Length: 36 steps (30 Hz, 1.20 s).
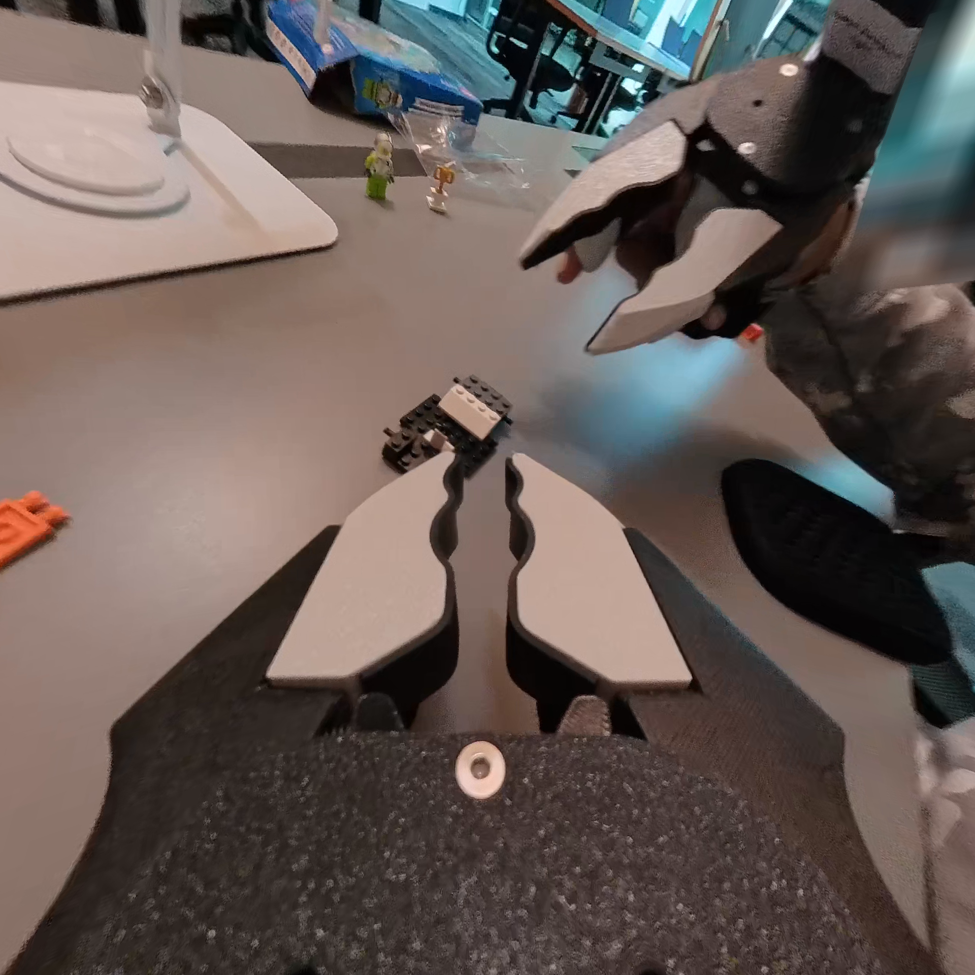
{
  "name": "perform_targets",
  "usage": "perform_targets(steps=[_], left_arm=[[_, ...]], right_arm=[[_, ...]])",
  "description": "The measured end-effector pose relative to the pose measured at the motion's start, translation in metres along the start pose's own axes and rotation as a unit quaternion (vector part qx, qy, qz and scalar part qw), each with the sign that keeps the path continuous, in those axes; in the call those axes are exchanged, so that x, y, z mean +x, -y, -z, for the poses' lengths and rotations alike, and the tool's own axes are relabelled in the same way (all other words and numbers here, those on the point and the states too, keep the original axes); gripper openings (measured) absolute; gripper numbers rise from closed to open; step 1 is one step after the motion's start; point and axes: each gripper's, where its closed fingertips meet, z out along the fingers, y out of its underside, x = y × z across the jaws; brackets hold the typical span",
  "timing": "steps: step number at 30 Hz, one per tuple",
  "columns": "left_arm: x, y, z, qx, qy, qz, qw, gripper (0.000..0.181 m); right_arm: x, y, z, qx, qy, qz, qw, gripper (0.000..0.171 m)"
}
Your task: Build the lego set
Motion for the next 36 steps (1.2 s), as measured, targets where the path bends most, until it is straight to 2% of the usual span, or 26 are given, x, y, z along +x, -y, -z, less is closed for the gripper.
perform_targets(steps=[5,7,9,11,14,18,23,27,36], left_arm=[[-0.006,0.018,0.007,0.053,0.073,-0.094,0.991,0.003],[-0.009,0.02,0.009,0.061,0.095,-0.106,0.988,0.0],[-0.015,0.018,0.009,0.057,0.113,-0.106,0.986,0.0],[-0.019,0.018,0.009,0.059,0.124,-0.1,0.986,0.0],[-0.026,0.021,0.011,0.071,0.146,-0.095,0.982,0.0],[-0.036,0.025,0.016,0.085,0.187,-0.105,0.973,0.0],[-0.043,0.031,0.024,0.1,0.219,-0.116,0.964,0.0],[-0.049,0.031,0.029,0.103,0.233,-0.117,0.96,0.0],[-0.052,0.029,0.032,0.1,0.239,-0.121,0.958,0.0]], right_arm=[[-0.008,0.019,0.034,0.148,-0.109,-0.058,0.981,0.046],[-0.015,0.02,0.038,0.173,-0.142,-0.089,0.971,0.038],[-0.023,0.015,0.035,0.168,-0.175,-0.106,0.964,0.03],[-0.03,0.013,0.027,0.164,-0.201,-0.121,0.958,0.015],[-0.038,0.009,0.004,0.145,-0.208,-0.154,0.955,0.0],[-0.048,-0.001,-0.029,0.095,-0.206,-0.187,0.956,0.0],[-0.049,-0.005,-0.057,0.071,-0.22,-0.205,0.951,0.0],[-0.035,-0.01,-0.06,0.052,-0.267,-0.206,0.94,0.0],[-0.031,-0.014,-0.056,0.045,-0.296,-0.212,0.93,0.0]])
